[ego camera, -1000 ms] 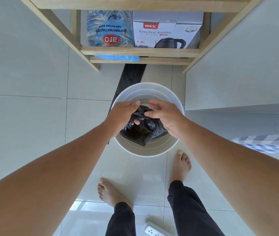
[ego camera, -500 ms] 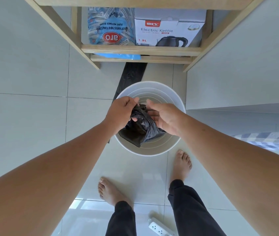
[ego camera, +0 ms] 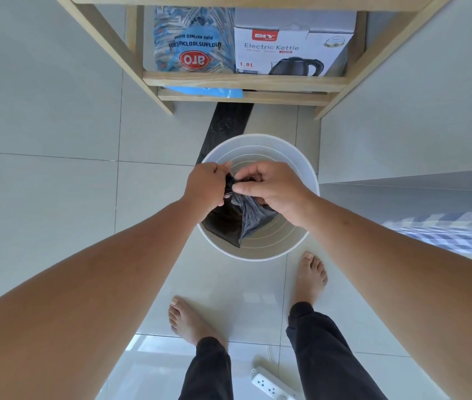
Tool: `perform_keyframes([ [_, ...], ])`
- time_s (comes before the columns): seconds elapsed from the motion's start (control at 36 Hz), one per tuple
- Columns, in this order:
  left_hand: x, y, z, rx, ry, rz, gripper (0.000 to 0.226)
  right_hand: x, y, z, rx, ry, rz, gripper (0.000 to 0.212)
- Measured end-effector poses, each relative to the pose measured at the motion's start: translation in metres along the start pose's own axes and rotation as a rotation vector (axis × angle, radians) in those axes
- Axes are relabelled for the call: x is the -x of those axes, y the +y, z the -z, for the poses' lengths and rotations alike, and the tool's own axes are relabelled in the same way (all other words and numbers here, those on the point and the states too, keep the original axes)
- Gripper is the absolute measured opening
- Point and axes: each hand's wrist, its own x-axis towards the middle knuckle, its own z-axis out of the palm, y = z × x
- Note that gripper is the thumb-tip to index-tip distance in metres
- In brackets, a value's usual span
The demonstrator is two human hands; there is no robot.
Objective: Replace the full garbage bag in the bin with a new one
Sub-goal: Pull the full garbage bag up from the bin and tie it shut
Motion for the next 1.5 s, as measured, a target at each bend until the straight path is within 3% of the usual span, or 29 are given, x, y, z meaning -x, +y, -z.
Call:
perform_keyframes([
  [0.11,0.004,0.004,0.002,-0.082,-0.076,0.087,0.039,-0.001,0.003,-0.001,0.472,-0.018,0.185,0.025],
  [0.17,0.007,0.008,0.003,0.018,-0.125,0.179,0.031,-0.003,0.007,-0.002,0.678,-0.035,0.25,0.021],
  [0.22,0.009,0.009,0.007,0.134,-0.203,0.205,0.027,-0.006,0.012,0.0,0.849,-0.065,0.232,0.019],
  [0.28,0.012,0.007,0.014,0.185,-0.302,0.103,0.01,-0.007,0.009,0.007,0.921,-0.098,0.124,0.021],
  [0.31,0.013,0.004,0.019,0.179,-0.352,0.042,0.007,-0.007,0.006,0.012,0.92,-0.115,0.067,0.023],
  [0.36,0.014,-0.007,0.026,0.121,-0.44,-0.034,0.026,-0.005,-0.002,0.024,0.869,-0.156,-0.054,0.028],
  [0.39,0.014,-0.011,0.028,0.068,-0.456,-0.071,0.024,-0.005,-0.004,0.03,0.828,-0.181,-0.11,0.03],
  [0.44,0.015,-0.017,0.03,-0.063,-0.392,-0.159,0.022,-0.007,-0.004,0.04,0.674,-0.256,-0.213,0.028],
  [0.56,0.019,-0.019,0.03,-0.123,-0.244,-0.25,0.031,-0.005,0.0,0.05,0.131,-0.348,-0.385,0.018],
  [0.69,0.028,-0.006,0.025,0.05,-0.387,-0.165,0.025,-0.001,0.011,0.043,-0.091,-0.213,-0.392,0.013],
  [0.78,0.034,-0.001,0.023,0.025,-0.434,-0.117,0.057,0.002,0.014,0.035,-0.095,-0.168,-0.377,0.011],
  [0.92,0.037,-0.004,0.013,-0.042,-0.273,-0.304,0.03,0.005,0.019,0.026,-0.126,-0.122,-0.373,0.008],
  [1.0,0.034,-0.013,0.015,-0.105,-0.204,-0.351,0.032,0.009,0.022,0.029,-0.06,-0.114,-0.332,0.012],
  [1.14,0.023,-0.053,0.038,-0.409,-0.003,-0.241,0.027,0.014,0.03,0.058,0.512,0.028,-0.102,0.015],
  [1.28,0.022,-0.082,0.056,-0.588,0.04,-0.154,0.033,0.015,0.043,0.081,0.818,0.17,-0.108,0.014],
  [1.42,0.017,-0.084,0.063,-0.696,0.025,-0.076,0.031,0.019,0.051,0.084,0.901,0.262,-0.207,0.019],
  [1.5,0.016,-0.078,0.065,-0.621,0.019,-0.002,0.034,0.018,0.056,0.085,0.858,0.275,-0.25,0.028],
])
